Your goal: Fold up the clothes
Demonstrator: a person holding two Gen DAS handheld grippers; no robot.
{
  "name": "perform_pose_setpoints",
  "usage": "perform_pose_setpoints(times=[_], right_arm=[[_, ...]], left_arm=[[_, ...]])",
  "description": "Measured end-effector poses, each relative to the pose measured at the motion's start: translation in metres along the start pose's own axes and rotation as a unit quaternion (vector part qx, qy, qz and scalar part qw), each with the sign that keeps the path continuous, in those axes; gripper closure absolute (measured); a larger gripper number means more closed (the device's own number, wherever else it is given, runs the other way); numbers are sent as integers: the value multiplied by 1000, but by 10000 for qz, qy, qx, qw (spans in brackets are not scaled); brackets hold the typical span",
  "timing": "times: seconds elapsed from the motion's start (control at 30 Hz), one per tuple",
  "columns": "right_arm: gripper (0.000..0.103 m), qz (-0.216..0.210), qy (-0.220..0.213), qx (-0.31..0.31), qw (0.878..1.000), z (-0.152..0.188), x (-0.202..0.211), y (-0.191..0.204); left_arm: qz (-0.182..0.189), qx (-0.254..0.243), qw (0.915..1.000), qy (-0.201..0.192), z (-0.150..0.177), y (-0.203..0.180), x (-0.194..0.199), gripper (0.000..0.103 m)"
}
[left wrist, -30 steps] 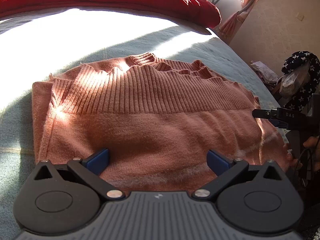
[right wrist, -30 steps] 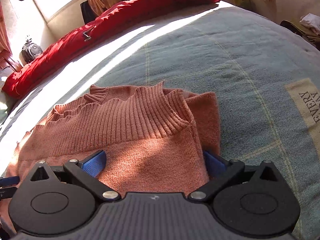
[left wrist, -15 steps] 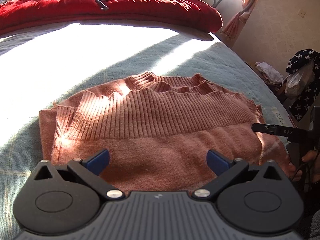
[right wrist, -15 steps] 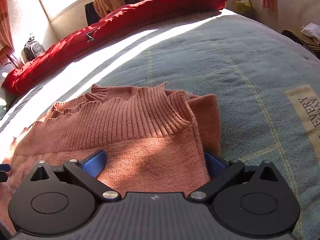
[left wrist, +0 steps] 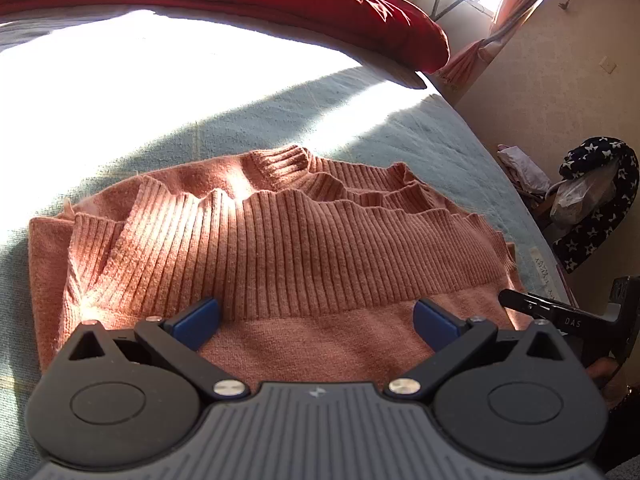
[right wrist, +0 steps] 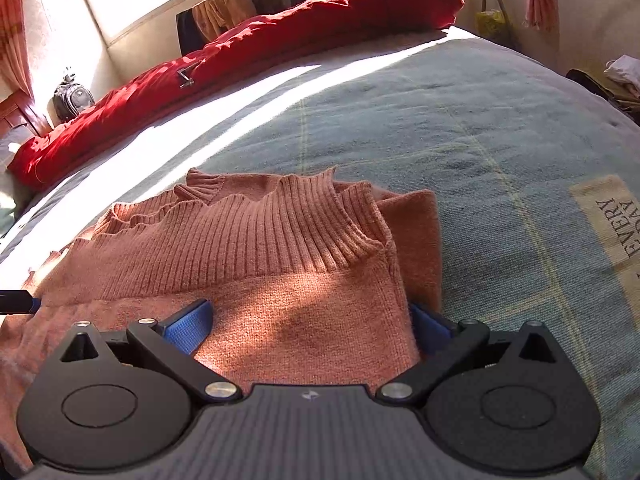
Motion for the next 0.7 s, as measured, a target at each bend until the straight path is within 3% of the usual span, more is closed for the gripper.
perform_pose_setpoints(times=[0.1,0.5,0.6,0.7], right_arm=[[0,9,-6,6,10000,0,0,0],[0,212,-71,-32,9997,-1,6,5],[0,210,-139,-121,9996,-5,17,8],[0,57,-245,-248,9994,-10,31,11]], left_arm=[[28,67,10000,26,-2,1,-2,0],[-359,-420,9975,433,-13,-16,-3,1],[-544,-824,9951,57,-21,-31,31,1],[-586,-856,9940,-347,-26,-33,76,1]])
Point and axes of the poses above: each gripper's, at about its wrist camera, not at the fingertips, and x roughly against the way its jaws point, y to its left, z to its underside, the point moved 4 cm from there along -x, roughly the way its jaws point, and after that the axes turned 12 degrees about z, right-handed, at the moved point
